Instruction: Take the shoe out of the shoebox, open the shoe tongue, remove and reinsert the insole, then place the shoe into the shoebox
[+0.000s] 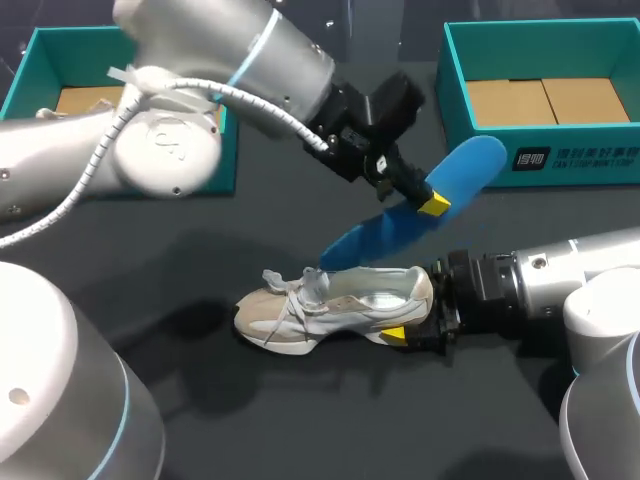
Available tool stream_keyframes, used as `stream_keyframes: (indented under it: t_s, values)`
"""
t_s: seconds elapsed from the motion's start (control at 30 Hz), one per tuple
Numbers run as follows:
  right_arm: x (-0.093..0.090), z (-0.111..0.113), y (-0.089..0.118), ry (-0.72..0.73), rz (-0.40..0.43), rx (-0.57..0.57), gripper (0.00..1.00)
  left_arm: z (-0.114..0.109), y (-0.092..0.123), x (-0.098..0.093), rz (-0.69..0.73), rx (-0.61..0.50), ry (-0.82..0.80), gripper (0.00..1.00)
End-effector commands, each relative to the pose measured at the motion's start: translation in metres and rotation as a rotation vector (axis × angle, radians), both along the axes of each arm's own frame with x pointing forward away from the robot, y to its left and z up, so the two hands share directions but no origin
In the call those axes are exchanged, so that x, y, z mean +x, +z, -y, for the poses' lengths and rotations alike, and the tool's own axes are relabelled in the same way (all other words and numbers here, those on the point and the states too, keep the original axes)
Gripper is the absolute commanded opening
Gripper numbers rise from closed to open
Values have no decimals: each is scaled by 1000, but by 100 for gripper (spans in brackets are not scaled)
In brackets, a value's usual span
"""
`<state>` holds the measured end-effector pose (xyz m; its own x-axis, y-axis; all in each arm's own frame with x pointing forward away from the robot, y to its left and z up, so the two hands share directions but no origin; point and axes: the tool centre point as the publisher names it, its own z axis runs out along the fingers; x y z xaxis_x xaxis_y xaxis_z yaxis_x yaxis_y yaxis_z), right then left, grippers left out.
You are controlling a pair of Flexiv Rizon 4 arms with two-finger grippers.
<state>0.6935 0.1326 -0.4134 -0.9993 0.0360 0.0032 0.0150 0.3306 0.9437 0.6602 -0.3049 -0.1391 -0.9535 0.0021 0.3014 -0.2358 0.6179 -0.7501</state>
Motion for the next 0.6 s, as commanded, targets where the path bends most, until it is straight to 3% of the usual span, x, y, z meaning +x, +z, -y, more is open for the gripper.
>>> stream_keyframes:
  t_s: [0.03,0.47,0.6]
  values:
    - [-1,-1,1,-2,1,-3,0,-47,50,-4,-120,-118,29,0]
    - [-1,-1,1,-2,1,-3,0,-51,47,-9,-98,-121,34,0]
    - [-1,-1,1,-2,1,-3,0,-64,58,-24,-130,-272,109,0]
